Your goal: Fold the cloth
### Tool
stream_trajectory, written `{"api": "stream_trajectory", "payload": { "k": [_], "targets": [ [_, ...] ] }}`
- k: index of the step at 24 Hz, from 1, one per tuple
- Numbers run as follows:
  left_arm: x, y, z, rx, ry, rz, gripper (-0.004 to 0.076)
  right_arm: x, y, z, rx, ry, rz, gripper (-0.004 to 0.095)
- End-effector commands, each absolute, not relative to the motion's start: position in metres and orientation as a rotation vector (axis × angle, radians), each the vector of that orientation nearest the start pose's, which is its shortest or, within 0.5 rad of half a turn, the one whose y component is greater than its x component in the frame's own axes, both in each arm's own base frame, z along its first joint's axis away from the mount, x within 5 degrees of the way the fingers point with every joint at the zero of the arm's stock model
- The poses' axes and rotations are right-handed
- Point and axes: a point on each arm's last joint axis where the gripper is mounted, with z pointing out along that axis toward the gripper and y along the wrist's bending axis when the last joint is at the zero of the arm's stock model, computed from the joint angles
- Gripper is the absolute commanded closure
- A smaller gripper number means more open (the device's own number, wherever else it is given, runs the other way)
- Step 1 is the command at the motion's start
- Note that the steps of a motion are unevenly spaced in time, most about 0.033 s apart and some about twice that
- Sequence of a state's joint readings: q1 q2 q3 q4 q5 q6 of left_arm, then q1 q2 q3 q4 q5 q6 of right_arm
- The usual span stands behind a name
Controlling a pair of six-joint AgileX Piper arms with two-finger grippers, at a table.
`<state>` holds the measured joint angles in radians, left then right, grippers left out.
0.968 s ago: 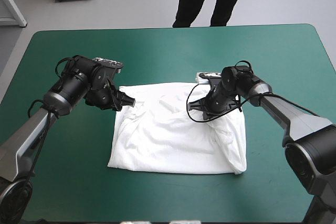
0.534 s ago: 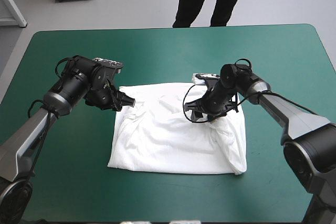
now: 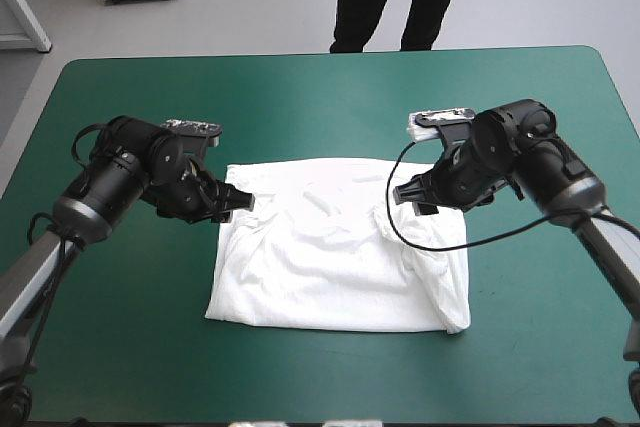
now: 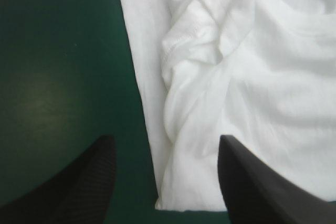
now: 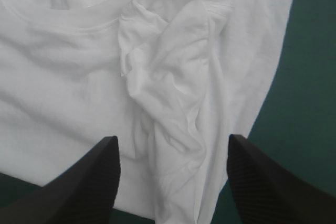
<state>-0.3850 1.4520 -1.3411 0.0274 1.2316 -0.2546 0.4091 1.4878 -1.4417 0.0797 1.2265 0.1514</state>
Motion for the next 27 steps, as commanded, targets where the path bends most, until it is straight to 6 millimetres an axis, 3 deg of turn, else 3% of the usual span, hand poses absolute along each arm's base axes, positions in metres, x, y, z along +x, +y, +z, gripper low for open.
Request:
{"api": "stream_trajectory", "payload": {
  "k": [1,5,10,17,27],
  "targets": [
    [0.231,-0.096,0.337,0.113,2.878,-0.109,0.0306,0.241,0.108,0.384,-0.275,2.681,0.246,0.0347],
    [0.195,-0.101,0.313,0.071,2.887,-0.157,0.0306,0.216,0.097,0.38,-0.233,2.688,0.251,0.0349],
    [0.178,-0.11,0.267,0.032,2.929,-0.168,0.0306,0.209,0.095,0.374,-0.219,2.711,0.268,0.0392],
    [0.175,-0.106,0.239,0.008,2.934,-0.141,0.0307,0.208,0.095,0.374,-0.218,2.712,0.274,0.0399],
    [0.197,-0.119,0.199,0.01,3.037,-0.055,0.0307,0.208,0.095,0.374,-0.221,2.71,0.273,0.04]
  ]
}}
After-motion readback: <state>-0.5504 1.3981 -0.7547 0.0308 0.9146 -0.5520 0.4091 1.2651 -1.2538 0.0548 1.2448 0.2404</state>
